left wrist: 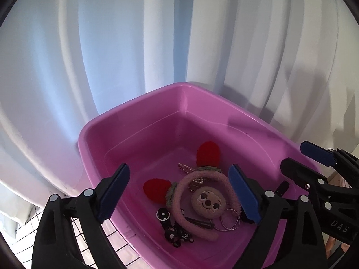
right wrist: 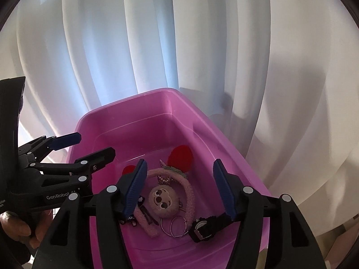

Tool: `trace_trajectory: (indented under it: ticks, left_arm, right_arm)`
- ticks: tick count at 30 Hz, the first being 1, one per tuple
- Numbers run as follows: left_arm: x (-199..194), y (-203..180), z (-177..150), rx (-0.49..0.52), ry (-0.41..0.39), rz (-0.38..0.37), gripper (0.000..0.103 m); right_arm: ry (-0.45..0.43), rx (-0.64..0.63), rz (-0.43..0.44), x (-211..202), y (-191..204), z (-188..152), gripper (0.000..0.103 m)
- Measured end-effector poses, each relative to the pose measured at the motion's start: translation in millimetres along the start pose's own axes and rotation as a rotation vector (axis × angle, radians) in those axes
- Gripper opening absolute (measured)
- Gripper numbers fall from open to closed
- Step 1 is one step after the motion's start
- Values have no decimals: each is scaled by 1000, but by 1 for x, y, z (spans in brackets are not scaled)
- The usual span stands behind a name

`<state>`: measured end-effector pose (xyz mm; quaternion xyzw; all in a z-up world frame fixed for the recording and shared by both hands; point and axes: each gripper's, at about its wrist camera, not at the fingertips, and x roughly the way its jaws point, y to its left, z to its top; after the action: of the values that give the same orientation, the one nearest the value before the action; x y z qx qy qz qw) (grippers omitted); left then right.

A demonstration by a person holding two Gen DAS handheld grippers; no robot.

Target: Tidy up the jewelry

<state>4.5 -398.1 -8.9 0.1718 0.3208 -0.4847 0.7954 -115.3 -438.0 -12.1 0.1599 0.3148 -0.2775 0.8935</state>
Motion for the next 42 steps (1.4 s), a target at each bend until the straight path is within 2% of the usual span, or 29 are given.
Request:
trace_trajectory:
  ticks: [7,13,16,21,42]
  left_arm:
    - [0,3,-1,11,27,86,90]
    - [-2,6,-3,0,38,96,90]
    - [-2,9,-4,-8,48,94,93]
    - [-5,9,-5,2,46,121,94]
    - [-22,26,-10,-31,61,151,94]
  right_arm:
    - [0,-9,10,-1,3,0,62]
    - [1,-21,16,-3,6,3,63]
    - [0,-20,17,-5,7,3,63]
    - [-2,-25,18,-6,9,4,63]
    - [-9,-48,30,-7,16,3,65]
